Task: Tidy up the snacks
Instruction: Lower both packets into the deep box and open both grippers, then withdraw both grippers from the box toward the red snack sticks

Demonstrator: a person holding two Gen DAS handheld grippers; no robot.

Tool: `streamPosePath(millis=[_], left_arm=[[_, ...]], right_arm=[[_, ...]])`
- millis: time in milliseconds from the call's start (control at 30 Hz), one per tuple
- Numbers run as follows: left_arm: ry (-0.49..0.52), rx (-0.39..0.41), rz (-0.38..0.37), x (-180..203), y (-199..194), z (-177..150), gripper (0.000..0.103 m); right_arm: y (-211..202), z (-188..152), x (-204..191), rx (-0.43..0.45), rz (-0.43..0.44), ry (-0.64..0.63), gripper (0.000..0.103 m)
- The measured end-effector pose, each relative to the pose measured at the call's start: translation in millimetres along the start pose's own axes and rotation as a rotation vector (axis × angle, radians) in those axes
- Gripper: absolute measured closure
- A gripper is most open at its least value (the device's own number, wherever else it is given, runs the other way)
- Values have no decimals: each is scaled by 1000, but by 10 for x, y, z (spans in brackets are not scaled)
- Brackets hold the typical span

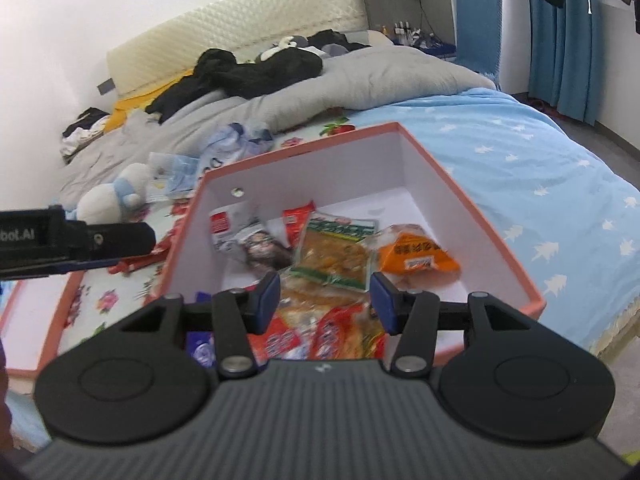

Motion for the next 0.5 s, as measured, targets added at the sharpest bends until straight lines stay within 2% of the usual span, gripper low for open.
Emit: streamPosePath(millis=[200,500], left_arm=[[-7,58,9,-137,-427,-115,38],[-22,78,46,-443,-843,-360,38]], right_arm=[[-274,-108,-256,39,34,-15,51],[-535,-311,-636,66,96,-46,51]])
Point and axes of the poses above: each gripper's, at about its wrist camera, not at the fingertips, and y roughly the way its jaws point, x to its right, z to its top, the point moved 10 cm from there along y, roughly the way its jaws point, and after that the axes turned 8 degrees about y, right-handed, at the moved point
